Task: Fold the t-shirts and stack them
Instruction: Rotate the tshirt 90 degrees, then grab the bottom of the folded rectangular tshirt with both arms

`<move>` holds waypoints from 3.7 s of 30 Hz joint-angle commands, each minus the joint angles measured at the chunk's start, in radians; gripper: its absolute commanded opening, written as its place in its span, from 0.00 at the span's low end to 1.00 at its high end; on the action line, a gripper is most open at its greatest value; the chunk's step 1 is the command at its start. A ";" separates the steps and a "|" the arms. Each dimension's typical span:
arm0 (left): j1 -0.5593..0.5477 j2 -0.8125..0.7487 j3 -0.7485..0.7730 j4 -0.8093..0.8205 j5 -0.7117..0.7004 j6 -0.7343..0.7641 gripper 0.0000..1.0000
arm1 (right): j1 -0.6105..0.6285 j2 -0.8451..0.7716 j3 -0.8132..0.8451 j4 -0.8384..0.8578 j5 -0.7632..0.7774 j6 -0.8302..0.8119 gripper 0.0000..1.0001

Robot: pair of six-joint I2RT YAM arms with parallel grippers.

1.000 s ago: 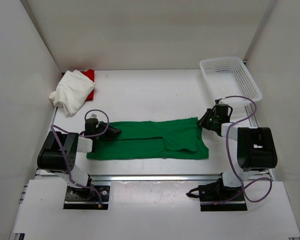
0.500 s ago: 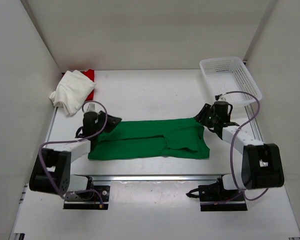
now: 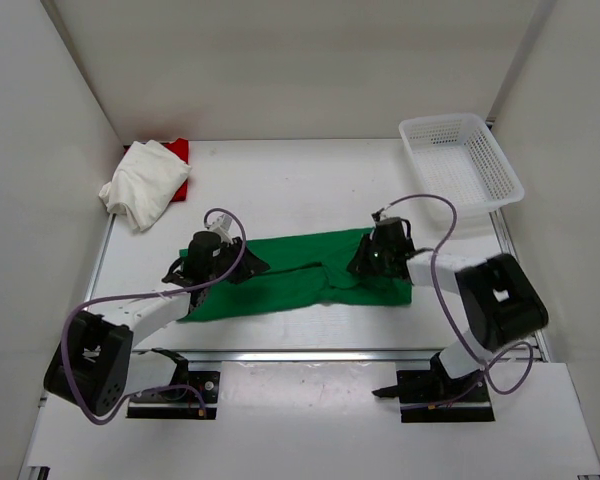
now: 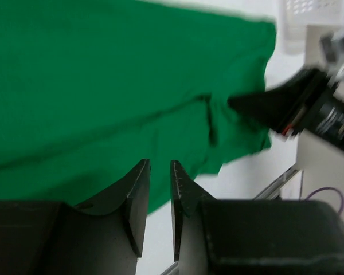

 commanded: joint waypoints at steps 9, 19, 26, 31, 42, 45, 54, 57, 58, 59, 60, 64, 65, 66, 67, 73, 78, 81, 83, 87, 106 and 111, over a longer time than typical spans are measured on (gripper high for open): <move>0.032 -0.168 0.050 -0.305 -0.011 0.151 0.37 | -0.111 0.884 1.594 -0.570 -0.133 -0.224 0.00; 0.035 -0.149 0.014 -0.354 0.020 0.208 0.50 | 0.079 0.676 1.634 -0.954 0.093 -0.436 0.22; 0.096 -0.234 0.048 -0.403 -0.011 0.239 0.93 | 0.205 -0.029 0.535 -0.221 0.035 -0.164 0.19; 0.145 -0.274 0.071 -0.373 0.037 0.196 0.39 | 0.273 -0.003 0.191 0.100 -0.043 0.046 0.28; 0.138 -0.219 0.084 -0.382 0.018 0.210 0.38 | 0.270 0.386 0.312 0.311 -0.017 0.251 0.41; 0.138 -0.212 0.090 -0.371 0.023 0.213 0.38 | 0.274 0.458 0.344 0.295 -0.031 0.282 0.27; 0.044 -0.153 0.071 -0.362 -0.009 0.210 0.39 | -0.001 0.271 0.205 0.136 -0.170 0.092 0.00; -0.025 -0.132 0.032 -0.344 -0.009 0.193 0.42 | -0.123 0.282 0.267 -0.031 -0.270 -0.041 0.16; -0.046 -0.130 0.024 -0.341 -0.012 0.191 0.43 | -0.152 0.279 0.268 -0.057 -0.289 -0.057 0.19; -0.054 -0.126 0.006 -0.338 -0.015 0.190 0.44 | -0.161 0.253 0.254 -0.048 -0.289 -0.061 0.26; -0.062 -0.126 -0.004 -0.339 -0.011 0.188 0.46 | -0.178 0.230 0.210 -0.032 -0.290 -0.055 0.31; -0.088 -0.124 -0.054 -0.351 -0.005 0.197 0.56 | -0.159 0.030 0.055 -0.033 -0.237 -0.054 0.37; -0.091 -0.118 -0.059 -0.356 -0.008 0.205 0.58 | -0.131 -0.028 0.033 -0.039 -0.219 -0.051 0.37; -0.092 -0.113 -0.067 -0.362 -0.017 0.214 0.58 | -0.122 -0.084 -0.029 -0.047 -0.221 -0.037 0.38; -0.097 -0.109 -0.068 -0.370 -0.020 0.220 0.59 | -0.091 -0.111 -0.079 -0.053 -0.211 -0.032 0.39; -0.071 -0.165 -0.119 -0.347 -0.101 0.199 0.57 | 0.127 -0.361 -0.283 -0.068 -0.099 0.122 0.39; -0.098 -0.131 -0.107 -0.321 -0.106 0.196 0.51 | 0.214 -0.425 -0.366 -0.019 -0.083 0.233 0.41; -0.111 -0.092 -0.116 -0.293 -0.092 0.190 0.47 | 0.271 -0.415 -0.384 0.013 -0.067 0.277 0.42; -0.109 -0.087 -0.134 -0.270 -0.088 0.179 0.47 | 0.291 -0.404 -0.393 0.039 -0.071 0.306 0.41; -0.115 -0.081 -0.136 -0.253 -0.075 0.174 0.43 | 0.308 -0.356 -0.393 0.097 -0.088 0.326 0.36; -0.198 -0.268 -0.217 -0.408 0.029 0.136 0.00 | 0.362 -0.847 -0.554 -0.284 -0.054 0.423 0.00; -0.207 -0.351 -0.200 -0.468 0.077 0.101 0.00 | 0.302 -1.048 -0.562 -0.395 -0.100 0.437 0.00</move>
